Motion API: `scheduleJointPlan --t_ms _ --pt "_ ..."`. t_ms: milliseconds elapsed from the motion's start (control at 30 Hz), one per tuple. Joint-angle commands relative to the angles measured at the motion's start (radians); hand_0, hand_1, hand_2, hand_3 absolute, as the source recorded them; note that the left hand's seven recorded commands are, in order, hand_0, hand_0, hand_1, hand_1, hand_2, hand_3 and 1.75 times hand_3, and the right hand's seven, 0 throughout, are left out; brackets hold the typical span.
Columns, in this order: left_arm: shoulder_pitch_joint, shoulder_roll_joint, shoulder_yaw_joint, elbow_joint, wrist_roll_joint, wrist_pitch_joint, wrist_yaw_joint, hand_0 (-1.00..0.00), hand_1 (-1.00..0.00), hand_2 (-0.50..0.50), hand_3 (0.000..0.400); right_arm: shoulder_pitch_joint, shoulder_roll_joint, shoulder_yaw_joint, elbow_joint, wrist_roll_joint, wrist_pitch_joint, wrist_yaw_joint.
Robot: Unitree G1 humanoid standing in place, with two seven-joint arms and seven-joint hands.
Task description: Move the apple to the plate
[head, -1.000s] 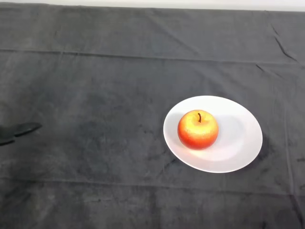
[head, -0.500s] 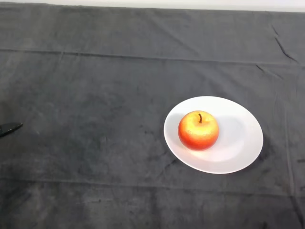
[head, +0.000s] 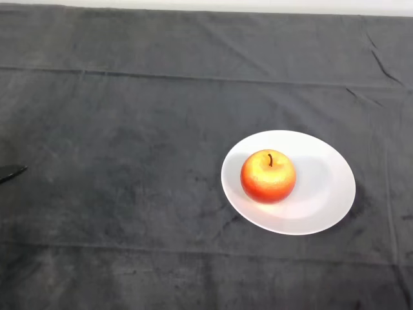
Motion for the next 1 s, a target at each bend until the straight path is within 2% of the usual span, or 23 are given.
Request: scheduleJointPlan --t_ms 33,1000 --pt "-0.007 -0.01 0.049 0.028 0.02 -0.012 -0.006 0.0 0.0 0.0 0.0 0.006 -0.004 -0.0038 -0.025 0.0112 -0.004 0.0026" --pt "0.006 -0.052 0.12 -0.028 0.06 0.03 -0.059 0.0 0.0 0.0 0.0 0.007 -0.003 -0.0028 -0.028 0.0105 -0.003 0.0005"
